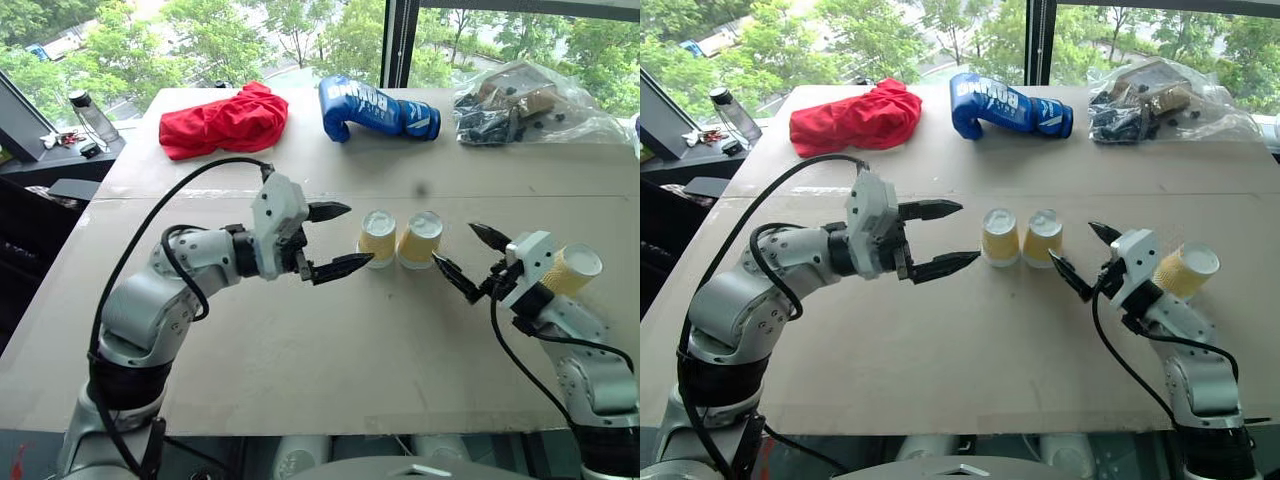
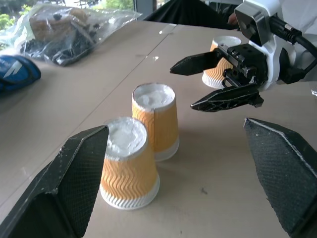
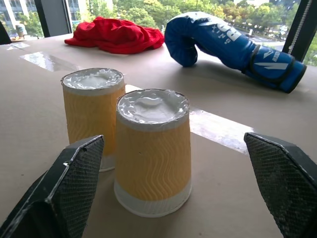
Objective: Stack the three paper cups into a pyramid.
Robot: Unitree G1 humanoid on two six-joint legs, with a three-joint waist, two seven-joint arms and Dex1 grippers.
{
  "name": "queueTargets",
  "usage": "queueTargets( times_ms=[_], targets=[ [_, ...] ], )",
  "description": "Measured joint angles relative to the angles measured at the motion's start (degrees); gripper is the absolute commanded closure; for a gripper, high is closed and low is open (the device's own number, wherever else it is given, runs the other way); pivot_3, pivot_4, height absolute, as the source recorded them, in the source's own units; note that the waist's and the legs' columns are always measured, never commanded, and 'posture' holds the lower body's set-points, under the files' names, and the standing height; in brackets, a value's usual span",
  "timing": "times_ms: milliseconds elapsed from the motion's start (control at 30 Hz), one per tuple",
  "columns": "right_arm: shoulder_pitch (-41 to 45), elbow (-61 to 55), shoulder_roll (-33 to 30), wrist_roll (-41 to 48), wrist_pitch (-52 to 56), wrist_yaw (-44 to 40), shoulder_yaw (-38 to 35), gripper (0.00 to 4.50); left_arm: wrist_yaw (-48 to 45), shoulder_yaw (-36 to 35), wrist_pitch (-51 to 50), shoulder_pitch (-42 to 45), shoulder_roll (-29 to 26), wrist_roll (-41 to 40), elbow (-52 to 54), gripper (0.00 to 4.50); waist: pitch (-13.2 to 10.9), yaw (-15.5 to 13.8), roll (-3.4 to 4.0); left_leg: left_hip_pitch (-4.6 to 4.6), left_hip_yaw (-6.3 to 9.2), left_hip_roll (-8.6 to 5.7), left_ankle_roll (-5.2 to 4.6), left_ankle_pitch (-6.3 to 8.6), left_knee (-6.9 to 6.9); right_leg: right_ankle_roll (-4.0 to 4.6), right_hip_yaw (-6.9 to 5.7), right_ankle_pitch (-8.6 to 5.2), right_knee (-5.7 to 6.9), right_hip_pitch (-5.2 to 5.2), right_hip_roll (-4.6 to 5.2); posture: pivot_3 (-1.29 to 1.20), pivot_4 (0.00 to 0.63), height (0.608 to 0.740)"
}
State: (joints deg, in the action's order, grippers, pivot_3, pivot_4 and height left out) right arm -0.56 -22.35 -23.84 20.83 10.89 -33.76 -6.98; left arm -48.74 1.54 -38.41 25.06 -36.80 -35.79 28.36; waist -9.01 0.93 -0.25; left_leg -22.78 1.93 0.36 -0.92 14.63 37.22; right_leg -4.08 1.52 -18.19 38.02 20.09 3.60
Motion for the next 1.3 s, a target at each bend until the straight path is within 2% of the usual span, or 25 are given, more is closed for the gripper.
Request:
queueTargets(
  times_ms=[133,333,533,867,1300],
  targets=[
    [-0.9,-2.8,0.0,-0.8,-1.4,3.1,-3.7,0.02,-0.8,2.9,0.1,3.8,3.0,0.0,-2.1,0.0,0.0,-0.2,-0.01,-0.01,0.02,-0.02,0.01,0.0,0.0,0.0,-0.02,0.0,0.0,0.0,-0.02,0.0,0.15,0.74],
    [-5.0,-4.4,0.0,-4.8,-4.1,10.5,-13.6,0.02,-2.6,6.3,1.4,8.7,7.0,0.8,-5.8,0.0,0.0,-0.4,-0.02,-0.05,0.02,-0.05,0.22,-0.13,0.0,0.0,-0.02,0.0,-0.04,-0.01,-0.02,0.0,0.15,0.74],
    [-10.7,-4.6,4.0,-5.8,-3.0,17.0,-19.7,0.02,-5.5,8.3,2.3,10.2,7.3,1.5,-8.0,0.0,0.0,0.1,0.0,0.02,-0.07,-0.03,0.21,-0.13,-0.02,0.0,0.08,0.0,0.0,0.0,-0.07,0.0,0.15,0.74],
    [-9.7,-2.9,5.7,-0.3,0.9,18.1,-20.5,0.02,-6.7,8.7,2.6,10.7,7.3,3.0,-8.7,0.0,0.0,-0.2,0.01,0.02,-0.07,-0.01,0.03,-0.02,0.0,0.0,0.08,0.0,-0.01,-0.01,-0.05,0.0,0.15,0.74],
    [-8.9,0.8,5.8,1.0,4.6,18.7,-19.7,0.02,-5.2,8.7,2.6,10.4,7.4,3.1,-8.5,0.0,0.0,-0.2,0.01,0.02,-0.07,0.0,0.03,-0.02,0.0,0.0,0.08,0.0,-0.01,-0.01,-0.05,0.0,0.15,0.74]
  ],
)
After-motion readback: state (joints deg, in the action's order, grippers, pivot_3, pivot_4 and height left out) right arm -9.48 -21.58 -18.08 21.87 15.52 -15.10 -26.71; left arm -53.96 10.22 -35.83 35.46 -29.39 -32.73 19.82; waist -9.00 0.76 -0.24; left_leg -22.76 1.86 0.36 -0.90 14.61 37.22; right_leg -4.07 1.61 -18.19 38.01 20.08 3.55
